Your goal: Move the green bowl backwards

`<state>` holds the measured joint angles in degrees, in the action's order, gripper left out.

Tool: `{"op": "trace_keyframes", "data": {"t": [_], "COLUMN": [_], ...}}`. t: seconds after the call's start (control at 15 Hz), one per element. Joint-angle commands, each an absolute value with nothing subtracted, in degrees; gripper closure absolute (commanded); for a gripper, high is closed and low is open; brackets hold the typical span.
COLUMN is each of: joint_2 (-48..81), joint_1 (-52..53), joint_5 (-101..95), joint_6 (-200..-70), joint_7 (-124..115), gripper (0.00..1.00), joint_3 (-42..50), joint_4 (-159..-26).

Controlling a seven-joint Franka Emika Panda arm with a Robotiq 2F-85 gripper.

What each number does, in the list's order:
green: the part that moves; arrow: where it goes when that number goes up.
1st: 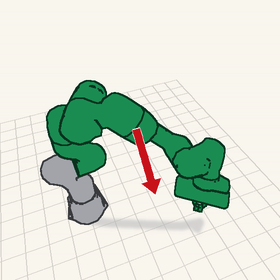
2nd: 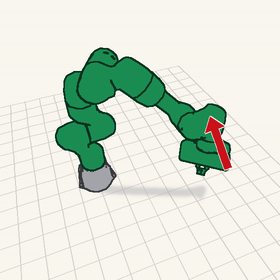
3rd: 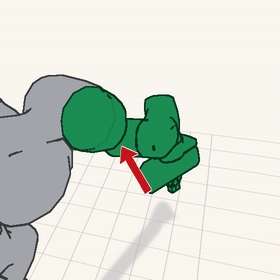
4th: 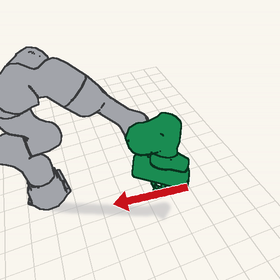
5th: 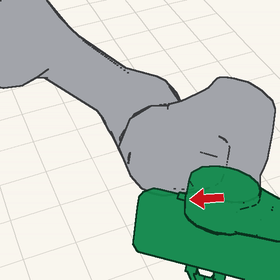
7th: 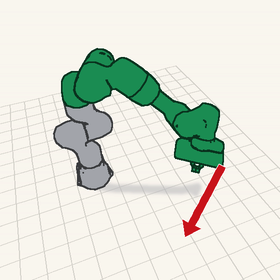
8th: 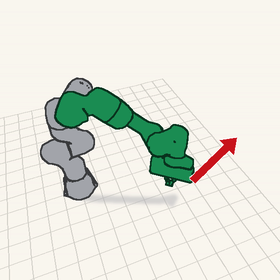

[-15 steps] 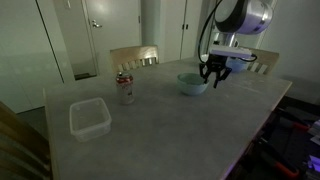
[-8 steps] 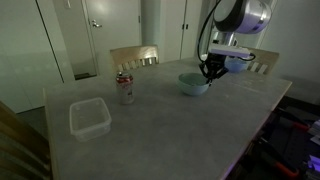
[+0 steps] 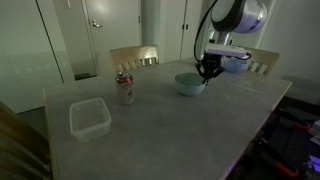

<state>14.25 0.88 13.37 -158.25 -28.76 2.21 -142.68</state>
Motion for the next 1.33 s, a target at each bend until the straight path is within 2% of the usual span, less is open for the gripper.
{"op": "trace_keyframes", "data": {"t": [0.0,0.2,0.27,0.47,0.6,1.0,1.27], "joint_2": [17.3,15.6,15.6,15.6,15.7,18.2,23.9], "joint_1": [2.2,2.6,2.7,2.7,2.8,2.1,4.4], "joint_5": [13.4,13.0,13.0,13.0,13.2,20.6,16.8], "joint_6": [-157.4,-157.9,-157.9,-157.9,-158.7,-159.7,-162.9], "joint_7": [-29.6,-29.2,-29.3,-29.3,-29.5,-28.6,-32.4], "gripper": [0.99,0.99,0.95,0.95,0.99,0.99,0.99], "joint_3": [2.5,2.8,2.8,2.8,2.7,-0.9,2.1], "joint_4": [-139.3,-140.6,-140.4,-140.5,-141.0,-135.2,-128.4]}}
